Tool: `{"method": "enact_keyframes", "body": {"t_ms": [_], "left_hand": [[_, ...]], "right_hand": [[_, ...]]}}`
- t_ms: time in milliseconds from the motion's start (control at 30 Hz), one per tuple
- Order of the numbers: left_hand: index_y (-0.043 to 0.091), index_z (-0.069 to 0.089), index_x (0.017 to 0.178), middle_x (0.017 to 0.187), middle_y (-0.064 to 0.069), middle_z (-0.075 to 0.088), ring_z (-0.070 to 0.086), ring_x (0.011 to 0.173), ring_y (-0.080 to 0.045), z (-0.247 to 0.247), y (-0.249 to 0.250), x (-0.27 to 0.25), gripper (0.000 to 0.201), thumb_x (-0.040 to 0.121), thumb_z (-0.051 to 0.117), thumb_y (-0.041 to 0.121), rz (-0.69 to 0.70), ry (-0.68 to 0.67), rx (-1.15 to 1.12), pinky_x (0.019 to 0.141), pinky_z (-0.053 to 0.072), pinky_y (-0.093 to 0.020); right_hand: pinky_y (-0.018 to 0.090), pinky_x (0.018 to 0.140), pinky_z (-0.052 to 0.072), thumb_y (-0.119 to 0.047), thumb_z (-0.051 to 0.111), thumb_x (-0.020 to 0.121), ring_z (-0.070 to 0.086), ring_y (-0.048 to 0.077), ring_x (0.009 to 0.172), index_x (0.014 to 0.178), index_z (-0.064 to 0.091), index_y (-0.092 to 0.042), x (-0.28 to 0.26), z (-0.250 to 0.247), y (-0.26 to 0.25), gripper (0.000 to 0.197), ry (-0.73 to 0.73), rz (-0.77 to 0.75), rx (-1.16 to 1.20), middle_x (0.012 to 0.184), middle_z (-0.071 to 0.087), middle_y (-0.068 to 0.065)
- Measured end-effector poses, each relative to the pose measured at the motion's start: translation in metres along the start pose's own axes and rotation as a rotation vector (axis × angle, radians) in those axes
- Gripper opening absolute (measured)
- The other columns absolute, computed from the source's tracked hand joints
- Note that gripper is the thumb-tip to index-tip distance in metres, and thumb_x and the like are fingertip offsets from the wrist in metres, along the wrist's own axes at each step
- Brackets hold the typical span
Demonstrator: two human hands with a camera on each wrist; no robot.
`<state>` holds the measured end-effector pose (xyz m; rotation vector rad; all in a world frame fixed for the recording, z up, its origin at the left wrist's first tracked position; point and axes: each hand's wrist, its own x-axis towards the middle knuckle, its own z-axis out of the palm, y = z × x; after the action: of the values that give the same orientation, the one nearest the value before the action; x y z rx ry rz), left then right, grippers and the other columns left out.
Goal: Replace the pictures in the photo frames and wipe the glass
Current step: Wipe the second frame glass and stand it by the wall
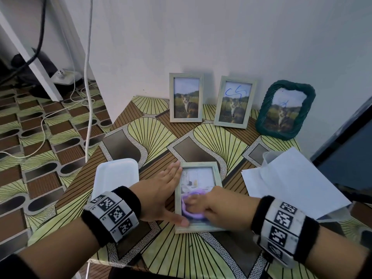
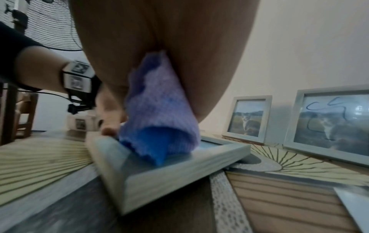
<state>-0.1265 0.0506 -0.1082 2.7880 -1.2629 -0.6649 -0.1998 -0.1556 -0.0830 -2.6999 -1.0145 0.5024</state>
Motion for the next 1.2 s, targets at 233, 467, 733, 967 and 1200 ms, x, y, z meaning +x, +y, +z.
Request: {"method": "enact_keyframes", "body": {"t_ms": [233,467,733,967,1200], "left_hand": [[0.018,-0.032,0.147,0.152,0.007,-0.04,-0.034,0.14,-0.004,0.001,-0.002,0.0,0.139,0.059,0.041,0.096,-0.002,-0.01,0.001,0.119,-0.005,-0.027],[0.017,-0.035,0.145,0.149,0.006,-0.044,-0.036,0.139,-0.005,0.0,-0.001,0.002,0.138,0.062,0.046,0.093,0.009,-0.032,-0.034,0.12,-0.002,-0.027],[0.016,-0.033,0.146,0.15,0.004,-0.043,-0.034,0.14,-0.006,0.002,-0.001,0.003,0.138,0.064,0.05,0.09,0.024,-0.015,-0.045,0.117,-0.004,-0.024],[0.015,-0.03,0.148,0.15,0.006,-0.042,-0.034,0.14,-0.005,0.002,-0.001,0.003,0.137,0.063,0.045,0.093,0.003,-0.009,0.003,0.12,0.004,-0.027],[0.019,-0.033,0.146,0.15,0.009,-0.042,-0.033,0.14,-0.003,0.003,-0.004,0.004,0.14,0.056,0.037,0.099,-0.006,-0.008,0.027,0.118,0.002,-0.026]], "right_hand": [[0.031,0.112,0.034,-0.005,0.038,0.085,0.046,0.02,0.128,0.126,0.048,-0.014,-0.025,0.022,0.003,0.043,-0.065,0.041,-0.275,0.136,0.054,0.002],[0.039,0.112,0.029,-0.008,0.03,0.091,0.045,0.029,0.127,0.133,0.037,-0.006,-0.019,0.012,0.011,0.043,-0.179,0.2,-0.424,0.139,0.046,0.014],[0.037,0.124,0.011,-0.011,0.051,0.096,0.007,0.024,0.152,0.156,0.006,-0.006,0.022,-0.014,0.013,0.076,-0.145,0.336,-0.27,0.164,0.002,0.015],[0.032,0.123,0.0,-0.004,0.033,0.102,-0.008,0.016,0.152,0.157,0.011,-0.014,0.018,0.004,0.009,0.06,-0.07,0.183,-0.06,0.165,-0.006,0.006],[0.03,0.123,0.016,-0.003,0.038,0.098,0.011,0.006,0.15,0.149,0.042,-0.019,-0.009,0.014,0.002,0.054,-0.01,0.027,0.114,0.161,0.022,-0.003]]}}
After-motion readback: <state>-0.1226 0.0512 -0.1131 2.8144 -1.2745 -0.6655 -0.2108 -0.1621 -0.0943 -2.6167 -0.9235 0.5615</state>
